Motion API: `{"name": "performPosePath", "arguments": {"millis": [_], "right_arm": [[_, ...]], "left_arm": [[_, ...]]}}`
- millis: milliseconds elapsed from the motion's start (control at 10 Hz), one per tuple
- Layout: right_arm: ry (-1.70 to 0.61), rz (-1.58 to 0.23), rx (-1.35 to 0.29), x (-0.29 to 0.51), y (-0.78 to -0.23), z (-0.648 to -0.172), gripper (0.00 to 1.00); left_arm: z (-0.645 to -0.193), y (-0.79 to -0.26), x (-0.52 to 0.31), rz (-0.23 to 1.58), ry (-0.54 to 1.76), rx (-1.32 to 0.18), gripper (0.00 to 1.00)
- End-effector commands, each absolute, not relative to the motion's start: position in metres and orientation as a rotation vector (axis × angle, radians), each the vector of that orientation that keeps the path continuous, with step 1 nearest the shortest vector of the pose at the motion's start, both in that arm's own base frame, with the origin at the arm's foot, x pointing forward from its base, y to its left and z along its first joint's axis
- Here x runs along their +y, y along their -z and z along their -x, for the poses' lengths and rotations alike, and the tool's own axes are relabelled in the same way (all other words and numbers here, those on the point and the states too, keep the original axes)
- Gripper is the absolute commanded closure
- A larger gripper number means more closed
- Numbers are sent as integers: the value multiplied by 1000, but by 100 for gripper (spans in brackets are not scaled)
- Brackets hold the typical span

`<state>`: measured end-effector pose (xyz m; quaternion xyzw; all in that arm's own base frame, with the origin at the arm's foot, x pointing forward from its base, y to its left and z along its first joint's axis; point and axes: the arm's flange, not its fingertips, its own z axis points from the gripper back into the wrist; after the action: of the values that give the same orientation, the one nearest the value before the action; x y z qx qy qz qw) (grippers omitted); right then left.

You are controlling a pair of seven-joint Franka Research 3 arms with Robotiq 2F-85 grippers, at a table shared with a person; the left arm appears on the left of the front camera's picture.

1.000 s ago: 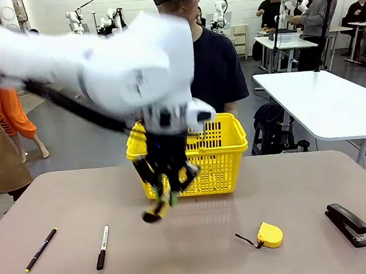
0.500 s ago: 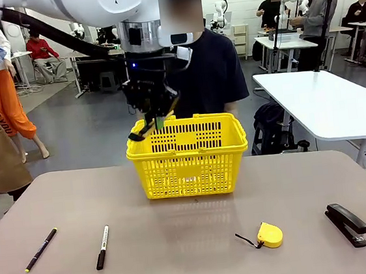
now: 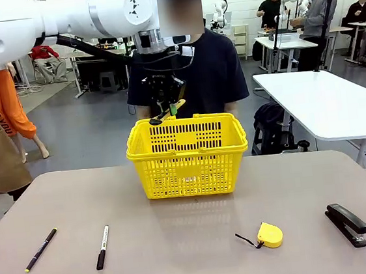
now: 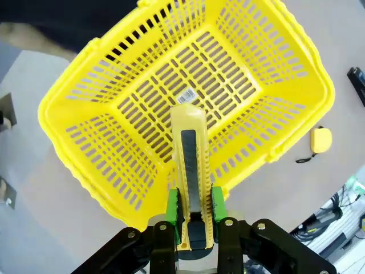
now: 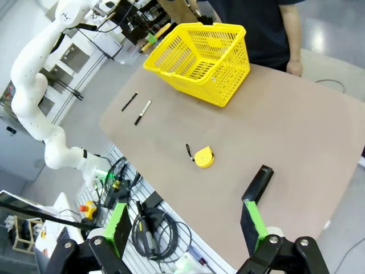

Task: Place the items the person wants into the basket.
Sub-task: Pick up the item the person points to and place it in the Market Basket.

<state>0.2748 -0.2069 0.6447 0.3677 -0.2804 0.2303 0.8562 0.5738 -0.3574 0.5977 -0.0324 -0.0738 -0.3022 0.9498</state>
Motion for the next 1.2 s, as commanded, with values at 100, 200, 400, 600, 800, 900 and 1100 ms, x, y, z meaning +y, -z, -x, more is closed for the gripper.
{"name": "performPosePath", "arguments": {"millis": [100,200,400,600,800,900,1100], "right_arm": [[-498,-786,-603,-207,-646,-275,0],[-498,-786,-603,-207,-646,-275,0],[-498,-786,-603,-207,-646,-275,0],[-498,-786,-603,-207,-646,-275,0],[-498,-786,-603,-207,-646,-275,0],[-498,-786,-603,-207,-646,-275,0],[-498,-786,-603,-207,-646,-275,0]], "left_arm": [[-574,-596,-351,62,616,-176,100],[-574,-596,-351,62,616,-176,100],[-576,-598,-356,65,612,-156,74],[-583,-564,-359,-73,810,-171,74],[-593,-545,-361,-120,916,-187,74],[-601,-535,-360,-108,955,-170,74],[-609,-522,-360,-73,955,-138,74]]}}
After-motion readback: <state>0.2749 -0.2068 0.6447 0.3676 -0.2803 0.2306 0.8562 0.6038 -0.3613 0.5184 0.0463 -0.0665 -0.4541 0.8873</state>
